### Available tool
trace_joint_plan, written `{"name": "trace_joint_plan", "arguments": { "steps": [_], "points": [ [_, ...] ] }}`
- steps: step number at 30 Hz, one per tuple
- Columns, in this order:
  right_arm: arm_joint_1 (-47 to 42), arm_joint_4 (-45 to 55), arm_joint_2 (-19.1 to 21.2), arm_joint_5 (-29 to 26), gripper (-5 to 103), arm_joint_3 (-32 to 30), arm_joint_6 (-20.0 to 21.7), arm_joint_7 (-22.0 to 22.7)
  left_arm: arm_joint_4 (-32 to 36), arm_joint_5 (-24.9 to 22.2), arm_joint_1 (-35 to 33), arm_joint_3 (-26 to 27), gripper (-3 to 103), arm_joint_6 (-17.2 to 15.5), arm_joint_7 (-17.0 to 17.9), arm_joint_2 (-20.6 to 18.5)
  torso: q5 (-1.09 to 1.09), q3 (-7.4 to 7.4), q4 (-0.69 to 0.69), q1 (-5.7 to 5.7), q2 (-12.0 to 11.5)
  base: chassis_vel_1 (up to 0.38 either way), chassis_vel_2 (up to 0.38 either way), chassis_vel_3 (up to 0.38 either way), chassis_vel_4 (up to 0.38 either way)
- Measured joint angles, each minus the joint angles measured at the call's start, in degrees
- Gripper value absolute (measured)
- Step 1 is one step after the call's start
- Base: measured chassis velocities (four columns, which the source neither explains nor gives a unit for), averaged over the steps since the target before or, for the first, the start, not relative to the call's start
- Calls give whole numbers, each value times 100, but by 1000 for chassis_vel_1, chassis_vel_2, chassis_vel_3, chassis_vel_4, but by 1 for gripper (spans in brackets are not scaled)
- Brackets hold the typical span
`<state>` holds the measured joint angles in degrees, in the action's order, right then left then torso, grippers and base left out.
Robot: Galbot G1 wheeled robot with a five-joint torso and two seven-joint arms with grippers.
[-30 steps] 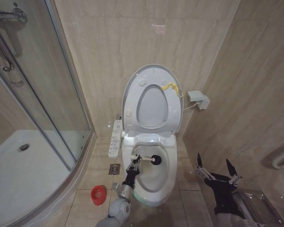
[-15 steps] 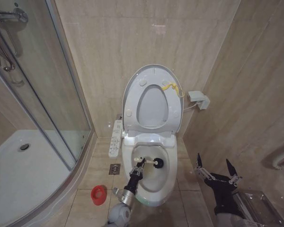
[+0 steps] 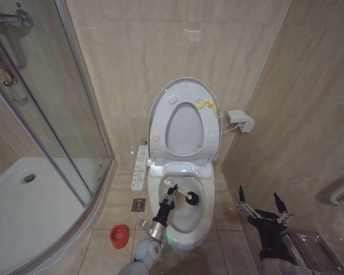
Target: Open the toilet lid, clean the toilet bowl with a toilet brush, close the toilet lid, and flush.
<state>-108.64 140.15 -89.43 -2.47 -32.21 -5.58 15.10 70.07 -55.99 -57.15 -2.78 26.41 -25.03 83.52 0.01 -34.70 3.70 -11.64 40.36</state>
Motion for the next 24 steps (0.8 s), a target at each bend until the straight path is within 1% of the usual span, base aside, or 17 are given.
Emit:
{"name": "trace_joint_plan", "arguments": {
  "steps": [1,2,3,4,5,6,7,9,11,12,15,16,20,22,24],
  "points": [
    [0,0,0,0,100,0,0,0,1,34,-6,-1,18,-3,0,-13,0,0,-2,0,0,0,0,0,0],
    [0,0,0,0,100,1,0,-1,-54,177,8,6,18,5,9,-15,0,1,-4,0,0,0,0,0,0],
    [0,0,0,0,100,1,0,-1,-54,177,8,6,18,5,9,-15,0,1,-4,0,0,0,0,0,0],
    [0,0,0,0,100,0,0,0,-206,451,58,39,18,44,9,-6,1,1,-3,1,0,0,0,0,0],
    [0,0,0,0,100,0,0,-1,-486,968,154,108,18,124,2,18,0,1,-4,1,0,0,0,0,0],
    [0,0,0,0,100,0,0,-1,-680,1342,238,160,18,188,-24,45,-1,1,-5,1,0,0,0,0,0],
    [0,0,0,0,100,0,0,-1,-680,1342,238,160,18,188,-24,45,-1,1,-5,1,0,0,0,0,0],
    [0,0,0,0,100,0,0,1,-1021,2037,418,249,18,329,-65,80,-2,3,-4,2,1,0,0,0,0],
    [0,0,0,0,100,0,0,0,-1177,2465,509,304,18,387,-39,87,-2,3,-7,2,2,0,0,0,0],
    [0,0,0,0,100,0,0,0,-1177,2465,509,304,18,387,-39,87,-2,3,-7,2,2,0,0,0,0],
    [0,0,0,0,100,0,0,-1,-1291,3182,565,441,15,439,-20,130,-2,2,-6,2,2,0,0,0,0],
    [0,0,0,0,100,0,0,0,-1308,3396,578,491,15,454,-13,163,-1,3,-2,3,2,0,0,0,0],
    [0,0,0,0,100,0,0,0,-1310,3555,574,521,15,465,-3,200,-2,2,-2,2,2,0,0,0,0],
    [0,0,0,0,100,0,0,0,-1281,3495,551,520,15,466,1,214,-1,2,-2,2,2,0,0,0,0],
    [0,0,0,0,100,0,0,0,-1196,2935,513,449,15,456,-24,199,-1,0,-2,2,1,0,0,0,0]
  ]
}}
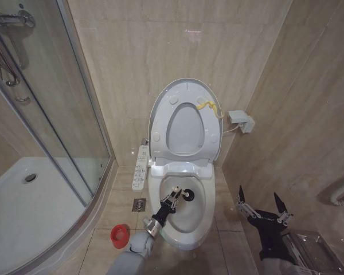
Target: Open the toilet lid, clean the toilet bowl with a toilet brush, close the toilet lid, and flush.
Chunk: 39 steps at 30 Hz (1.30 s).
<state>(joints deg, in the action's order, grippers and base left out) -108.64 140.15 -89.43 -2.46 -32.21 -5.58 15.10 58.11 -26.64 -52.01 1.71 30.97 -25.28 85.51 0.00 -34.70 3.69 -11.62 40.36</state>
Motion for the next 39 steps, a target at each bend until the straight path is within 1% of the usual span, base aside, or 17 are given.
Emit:
{"name": "trace_joint_plan", "arguments": {
  "steps": [1,2,4,8,10,11,12,15,22,27,29,30,33,34,36,37,39],
  "points": [
    [0,0,0,0,100,0,0,0,127,-570,-41,-101,15,-45,-28,-26,0,-1,-1,-2,-1,0,0,0,0],
    [0,0,0,0,100,0,0,0,127,-570,-41,-101,15,-45,-28,-26,0,-1,-1,-2,-1,0,0,0,0],
    [0,0,0,0,100,0,0,0,567,-1829,-139,-263,15,-272,-126,-51,0,-1,1,-2,-1,0,0,0,0],
    [0,0,0,0,100,0,0,1,750,-2246,-175,-300,15,-392,-202,-60,0,0,0,-2,-1,0,0,0,0],
    [0,0,0,0,100,0,0,0,696,-2142,-157,-288,15,-375,-222,-69,1,0,-1,-2,-1,0,0,0,0],
    [0,0,0,0,100,0,0,0,565,-1863,-113,-261,15,-320,-242,-89,1,0,-1,-1,-1,0,0,0,0],
    [0,0,0,0,100,0,0,0,449,-1528,-80,-229,15,-267,-253,-106,0,0,-1,-1,-1,0,0,0,0],
    [0,0,0,0,100,0,0,0,124,75,52,98,15,-147,-452,-87,1,2,-4,0,1,0,0,0,0],
    [0,0,0,0,100,0,0,0,162,879,65,228,15,-134,-499,-78,1,1,0,0,1,0,0,0,0],
    [0,0,0,0,100,0,0,0,362,966,20,239,15,-144,-460,-93,1,0,0,0,0,0,0,0,0],
    [0,0,0,0,100,0,0,0,553,554,3,181,15,-206,-409,-192,1,0,0,-1,0,0,0,0,0],
    [0,0,0,0,100,0,0,0,553,554,3,181,15,-206,-409,-192,1,0,0,-1,0,0,0,0,0],
    [0,1,0,0,100,0,0,0,843,-705,-7,-8,15,-383,-300,-319,1,0,-1,-1,0,0,0,0,0],
    [0,1,0,0,100,0,0,0,843,-705,-7,-8,15,-383,-300,-319,1,0,-1,-1,0,0,0,0,0],
    [0,0,0,0,100,0,0,0,1068,-1508,-13,-95,15,-542,-215,-393,0,0,-1,0,0,0,0,0,0],
    [0,0,0,0,100,0,0,0,1110,-1713,-10,-145,15,-583,-152,-445,1,0,-1,0,0,0,0,0,0],
    [0,0,0,0,100,0,0,-1,1066,-1663,11,-151,15,-570,-142,-474,1,0,-2,-1,0,0,0,0,0]
  ]
}}
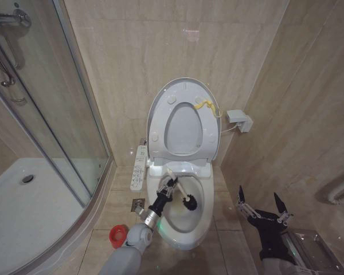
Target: Open the toilet lid, clean the toilet bowl with a toilet brush, close the toilet lid, and flush.
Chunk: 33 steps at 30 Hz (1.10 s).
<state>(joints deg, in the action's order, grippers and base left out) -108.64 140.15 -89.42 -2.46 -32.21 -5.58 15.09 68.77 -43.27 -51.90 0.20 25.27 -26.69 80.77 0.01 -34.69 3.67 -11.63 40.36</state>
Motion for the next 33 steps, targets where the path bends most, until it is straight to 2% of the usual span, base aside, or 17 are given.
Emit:
{"name": "trace_joint_plan", "arguments": {
  "steps": [2,3,4,6,8,10,11,15,18,20,21,22,24,25,29,32,33],
  "points": [
    [0,0,0,0,100,0,0,1,-314,669,91,134,15,151,-113,-2,0,0,0,0,0,0,0,0,0],
    [0,0,0,0,100,0,0,1,-513,1183,152,236,15,277,-214,14,-1,0,-1,0,0,0,0,0,0],
    [0,0,0,0,100,0,0,1,-513,1183,152,236,15,277,-214,14,-1,0,-1,0,0,0,0,0,0],
    [0,0,0,0,100,0,0,0,-644,1734,198,313,15,365,-263,30,0,0,-1,0,0,0,0,0,0],
    [0,0,0,0,100,0,0,1,-679,1908,209,341,15,398,-270,39,0,0,0,0,0,0,0,0,0],
    [0,0,0,0,100,0,0,0,-731,2522,239,432,15,501,-267,63,0,0,0,0,0,0,0,0,0],
    [0,0,0,0,100,0,0,0,-731,2522,239,432,15,501,-267,63,0,0,0,0,0,0,0,0,0],
    [0,0,0,0,100,0,0,0,-746,3296,362,514,15,591,-204,71,0,0,0,0,0,0,0,0,0],
    [0,0,0,0,100,0,0,0,-902,3343,477,478,15,554,-284,49,0,1,1,0,0,0,0,0,0],
    [0,0,0,0,100,0,0,1,-1140,2882,554,338,15,417,-347,-25,0,0,1,0,0,0,0,0,0],
    [0,0,0,0,100,0,0,1,-1140,2882,554,338,15,417,-347,-25,0,0,1,0,0,0,0,0,0],
    [0,0,0,0,100,0,0,1,-1243,2444,580,235,15,326,-300,-90,-1,0,-1,0,0,0,0,0,0],
    [0,0,0,0,100,0,0,0,-1195,2040,593,213,15,267,-240,-136,0,0,-1,0,0,0,0,0,0],
    [0,0,0,0,100,0,0,0,-1195,2040,593,213,15,267,-240,-136,0,0,-1,0,0,0,0,0,0],
    [0,0,0,0,100,0,0,0,-611,1078,679,17,15,207,-72,-249,-1,1,2,0,1,0,0,0,0],
    [0,0,-1,0,100,0,0,0,-638,1036,714,-53,15,164,-76,-269,-1,1,2,0,1,0,0,0,0],
    [0,0,0,0,100,0,0,1,-793,1170,723,-62,15,169,-124,-268,-1,1,3,0,1,0,0,0,0]
  ]
}}
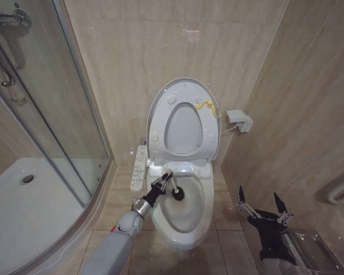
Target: Open the toilet lid, clean the toilet bowl with a toilet brush, close the toilet lid, and flush.
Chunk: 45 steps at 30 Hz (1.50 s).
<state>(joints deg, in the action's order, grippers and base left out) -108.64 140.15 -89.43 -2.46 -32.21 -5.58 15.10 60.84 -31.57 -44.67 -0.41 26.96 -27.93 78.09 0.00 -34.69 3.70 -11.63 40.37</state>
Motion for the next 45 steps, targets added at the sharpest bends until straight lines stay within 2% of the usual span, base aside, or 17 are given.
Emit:
{"name": "trace_joint_plan", "arguments": {
  "steps": [4,9,11,15,16,17,20,24,31,33,37,39,40,41,44,45],
  "points": [
    [0,0,0,0,100,0,0,0,-347,267,-88,-18,15,2,-111,11,1,-1,-5,0,0,0,0,0,0],
    [0,0,0,0,100,0,0,0,-377,364,-87,-17,15,53,-156,14,1,0,-4,0,0,0,0,0,0],
    [0,0,0,0,100,0,0,0,-236,219,-51,-30,15,69,-121,32,0,-1,-3,0,0,0,0,0,0],
    [0,0,0,0,100,0,0,0,157,-768,51,-118,15,179,-48,170,1,0,0,0,0,0,0,0,0],
    [0,0,0,0,100,0,0,0,157,-768,51,-118,15,179,-48,170,1,0,0,0,0,0,0,0,0],
    [0,0,0,0,100,0,0,0,179,-981,51,-161,15,176,-56,190,1,0,0,0,0,0,0,0,0],
    [0,0,0,0,100,0,0,0,-154,-1178,68,-227,15,265,-299,262,0,-1,-4,0,0,0,0,0,0],
    [0,0,0,0,100,0,0,0,-585,-1425,78,-327,15,288,-389,364,0,-1,-4,0,-1,0,0,0,0],
    [0,0,0,0,100,0,0,0,-407,-1311,73,-334,15,196,-396,306,0,-1,-2,0,0,0,0,0,0],
    [0,0,0,0,100,0,0,0,-149,-1808,124,-414,15,149,-204,271,-1,0,-4,0,0,0,0,0,0],
    [0,0,0,0,100,0,0,0,-247,-2272,244,-481,15,154,-126,443,0,0,-1,0,0,0,0,0,0],
    [0,0,0,0,100,0,0,1,-496,-2245,287,-526,15,156,-163,547,1,0,-1,0,0,0,0,0,0],
    [0,0,0,0,100,0,0,0,-624,-2055,294,-542,15,156,-217,565,1,-1,-1,0,0,0,0,0,0],
    [0,0,0,0,100,0,0,0,-624,-2055,294,-542,15,156,-217,565,1,-1,-1,0,0,0,0,0,0],
    [0,0,0,0,100,0,0,0,-705,-1526,256,-562,15,177,-332,471,1,0,-2,0,0,0,0,0,0],
    [0,0,0,0,100,0,0,0,-705,-1526,256,-562,15,177,-332,471,1,0,-2,0,0,0,0,0,0]
  ]
}}
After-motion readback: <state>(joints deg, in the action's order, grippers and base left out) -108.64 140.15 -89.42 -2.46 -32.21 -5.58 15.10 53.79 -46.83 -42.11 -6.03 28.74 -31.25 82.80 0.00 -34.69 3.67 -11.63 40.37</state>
